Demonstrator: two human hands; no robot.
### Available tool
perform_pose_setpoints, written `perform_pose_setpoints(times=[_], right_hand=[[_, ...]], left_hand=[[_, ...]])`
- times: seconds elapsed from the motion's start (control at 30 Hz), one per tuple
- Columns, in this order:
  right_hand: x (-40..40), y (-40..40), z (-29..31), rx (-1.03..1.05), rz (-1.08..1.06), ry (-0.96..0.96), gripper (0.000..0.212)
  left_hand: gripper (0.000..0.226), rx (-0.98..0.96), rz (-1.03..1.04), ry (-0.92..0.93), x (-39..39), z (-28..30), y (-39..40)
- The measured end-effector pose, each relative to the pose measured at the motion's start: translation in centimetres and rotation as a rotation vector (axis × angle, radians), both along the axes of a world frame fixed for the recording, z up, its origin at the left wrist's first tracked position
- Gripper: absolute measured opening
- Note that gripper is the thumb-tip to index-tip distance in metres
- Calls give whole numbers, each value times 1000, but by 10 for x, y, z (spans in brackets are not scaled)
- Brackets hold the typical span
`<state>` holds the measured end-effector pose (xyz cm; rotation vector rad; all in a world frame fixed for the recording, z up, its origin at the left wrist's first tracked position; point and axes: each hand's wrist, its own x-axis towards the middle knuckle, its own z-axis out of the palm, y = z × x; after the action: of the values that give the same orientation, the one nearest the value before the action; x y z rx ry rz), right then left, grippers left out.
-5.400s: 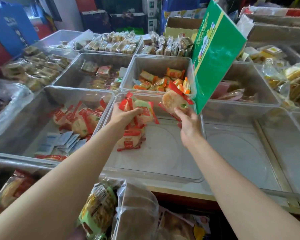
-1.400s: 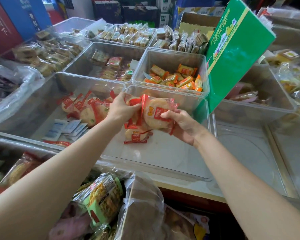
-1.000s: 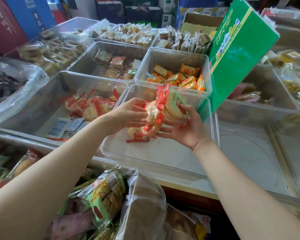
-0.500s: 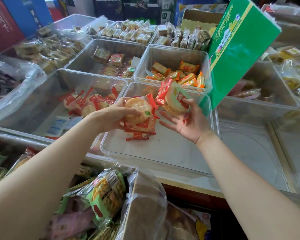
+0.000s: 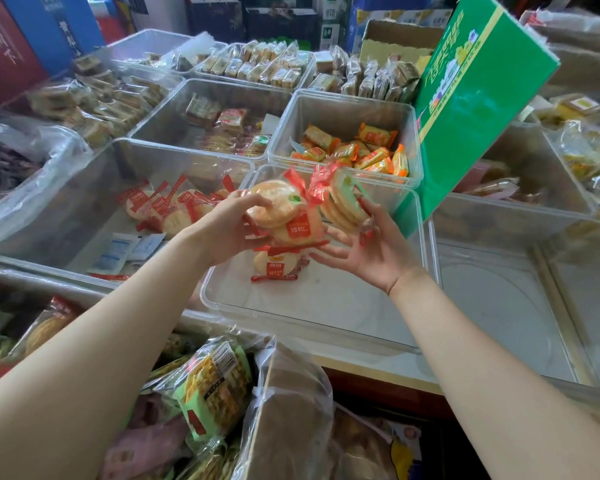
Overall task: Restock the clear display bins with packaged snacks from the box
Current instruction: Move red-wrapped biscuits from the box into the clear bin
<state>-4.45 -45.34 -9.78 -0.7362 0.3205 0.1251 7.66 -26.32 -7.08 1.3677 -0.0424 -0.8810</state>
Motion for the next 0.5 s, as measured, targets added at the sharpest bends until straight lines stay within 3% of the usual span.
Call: perform_pose_setpoints(times=[0.07,0.13,0.3,0.4,0.5], right_hand=[[3,8,2,23,-23,16,86],[6,22,6,17,-47,31,73],[23,42,19,140,-286,62,35],[17,25,23,-215,-283,126,11],[8,14,11,-777,15,151,27]], left_hand=[[44,-90,266,7,1,-3,-7],[45,-185,439,69,-3,-5,-18],[11,-139,283,13,-24,-3,-29],[11,111,258,-217,-4,1,-6],[4,220,318,-309,15,8,14]])
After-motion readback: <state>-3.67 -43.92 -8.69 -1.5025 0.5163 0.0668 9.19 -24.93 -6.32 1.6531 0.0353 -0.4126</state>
